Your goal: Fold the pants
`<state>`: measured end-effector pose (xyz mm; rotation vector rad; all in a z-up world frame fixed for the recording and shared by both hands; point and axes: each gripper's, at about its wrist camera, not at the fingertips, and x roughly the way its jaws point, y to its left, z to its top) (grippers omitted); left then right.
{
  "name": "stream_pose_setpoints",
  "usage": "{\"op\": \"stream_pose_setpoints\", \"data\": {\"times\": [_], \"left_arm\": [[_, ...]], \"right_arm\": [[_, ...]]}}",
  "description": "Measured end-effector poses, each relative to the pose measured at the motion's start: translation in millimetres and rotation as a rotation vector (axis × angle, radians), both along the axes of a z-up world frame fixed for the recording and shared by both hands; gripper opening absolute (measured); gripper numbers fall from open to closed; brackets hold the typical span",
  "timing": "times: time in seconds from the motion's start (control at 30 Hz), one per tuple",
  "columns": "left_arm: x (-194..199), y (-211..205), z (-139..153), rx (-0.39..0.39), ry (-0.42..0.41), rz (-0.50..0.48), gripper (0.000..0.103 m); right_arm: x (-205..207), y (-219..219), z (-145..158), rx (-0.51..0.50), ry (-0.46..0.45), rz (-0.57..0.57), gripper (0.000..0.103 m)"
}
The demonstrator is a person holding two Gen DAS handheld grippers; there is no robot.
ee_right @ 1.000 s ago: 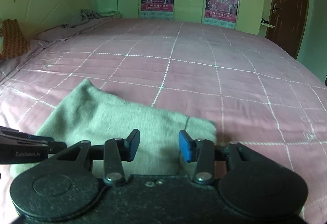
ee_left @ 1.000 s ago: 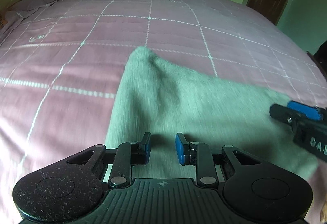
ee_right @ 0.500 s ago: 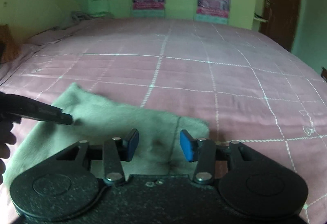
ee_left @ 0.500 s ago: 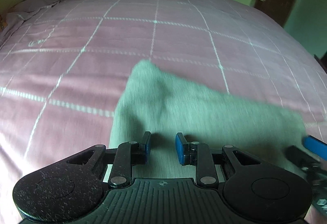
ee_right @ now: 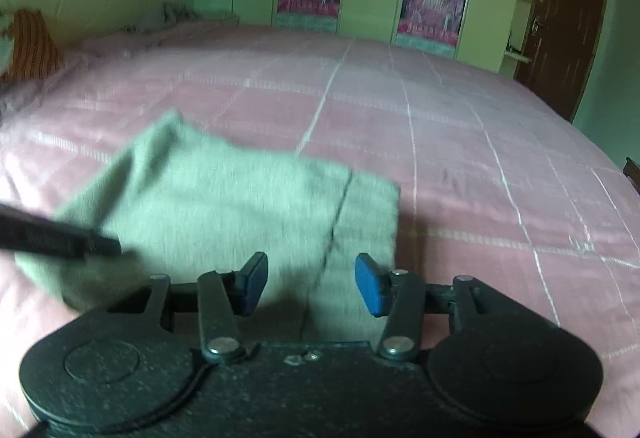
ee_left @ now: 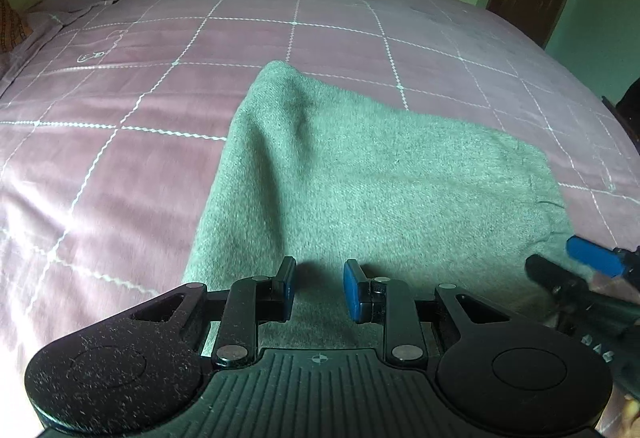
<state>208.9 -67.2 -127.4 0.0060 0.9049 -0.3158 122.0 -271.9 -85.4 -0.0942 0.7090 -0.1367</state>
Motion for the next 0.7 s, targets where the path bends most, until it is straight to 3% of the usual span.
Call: {"op": "stream_pose_setpoints", "data": {"times": [0.07, 0.3, 0.4, 0.53, 0.6, 0.7], "left_arm": [[-4.0, 1.3, 1.3, 0.003, -0.003, 0.0, 0.026], [-12.1, 13.4, 7.9, -0.023, 0.009, 0.02, 0.026], [-14.9, 18.7, 10.2, -0.02, 0.005, 0.023, 0.026], [-14.6, 34.4, 15.5, -0.037, -0.007, 0.047, 0.026], [-11.4, 43.3, 17.8, -0.045, -0.009, 0.063, 0.026], [-1.5, 51.9, 16.6, -0.046, 0.005, 0.061, 0.026]], "right_arm": [[-1.8, -0.5, -6.5, -0.01, 0.021, -0.003, 0.047], [-8.9, -3.0, 15.2, 0.059, -0.028, -0.03, 0.05], [-13.0, -3.7, 17.8, 0.07, -0.026, -0.026, 0.062], [-15.9, -10.7, 13.6, 0.079, -0.004, -0.038, 0.066], [-16.7, -19.1, 14.9, 0.126, 0.004, -0.051, 0.068], [-14.9, -32.5, 15.9, 0.213, 0.024, -0.064, 0.08]]}}
